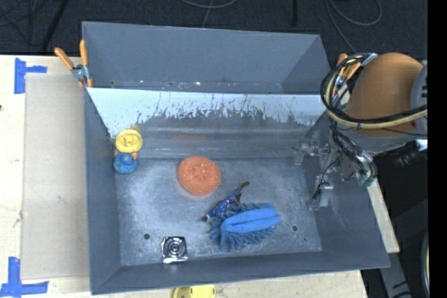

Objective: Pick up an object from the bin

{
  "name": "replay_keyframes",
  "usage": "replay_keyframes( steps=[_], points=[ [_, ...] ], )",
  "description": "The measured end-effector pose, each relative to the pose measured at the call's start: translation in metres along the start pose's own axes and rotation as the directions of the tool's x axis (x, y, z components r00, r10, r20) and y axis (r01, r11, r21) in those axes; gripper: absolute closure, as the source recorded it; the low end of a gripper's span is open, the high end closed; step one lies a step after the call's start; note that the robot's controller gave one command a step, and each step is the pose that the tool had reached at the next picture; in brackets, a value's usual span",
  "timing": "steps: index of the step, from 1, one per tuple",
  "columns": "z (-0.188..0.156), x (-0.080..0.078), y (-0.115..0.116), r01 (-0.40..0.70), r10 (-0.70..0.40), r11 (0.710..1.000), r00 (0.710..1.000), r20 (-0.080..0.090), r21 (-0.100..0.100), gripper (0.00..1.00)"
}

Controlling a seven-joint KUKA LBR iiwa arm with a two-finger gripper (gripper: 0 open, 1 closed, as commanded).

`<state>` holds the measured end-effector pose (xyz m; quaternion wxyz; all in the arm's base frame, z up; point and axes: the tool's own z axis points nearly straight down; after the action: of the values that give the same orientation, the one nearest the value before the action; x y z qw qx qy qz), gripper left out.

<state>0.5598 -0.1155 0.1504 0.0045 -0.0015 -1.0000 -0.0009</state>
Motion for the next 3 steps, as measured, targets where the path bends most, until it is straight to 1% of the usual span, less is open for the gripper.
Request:
replay_keyframes(
  steps=[1,2,3],
  points=[
    [-0.005,-0.002,0.0,0.002,-0.002,1.0,1.0,0.008,0.001,0.0],
    [0.033,-0.008,0.031,0.032,-0.032,0.999,0.999,0.015,0.005,0.0],
    [0.068,0.022,0.046,0.03,-0.03,1.0,1.0,0.006,-0.002,0.0]
  ],
)
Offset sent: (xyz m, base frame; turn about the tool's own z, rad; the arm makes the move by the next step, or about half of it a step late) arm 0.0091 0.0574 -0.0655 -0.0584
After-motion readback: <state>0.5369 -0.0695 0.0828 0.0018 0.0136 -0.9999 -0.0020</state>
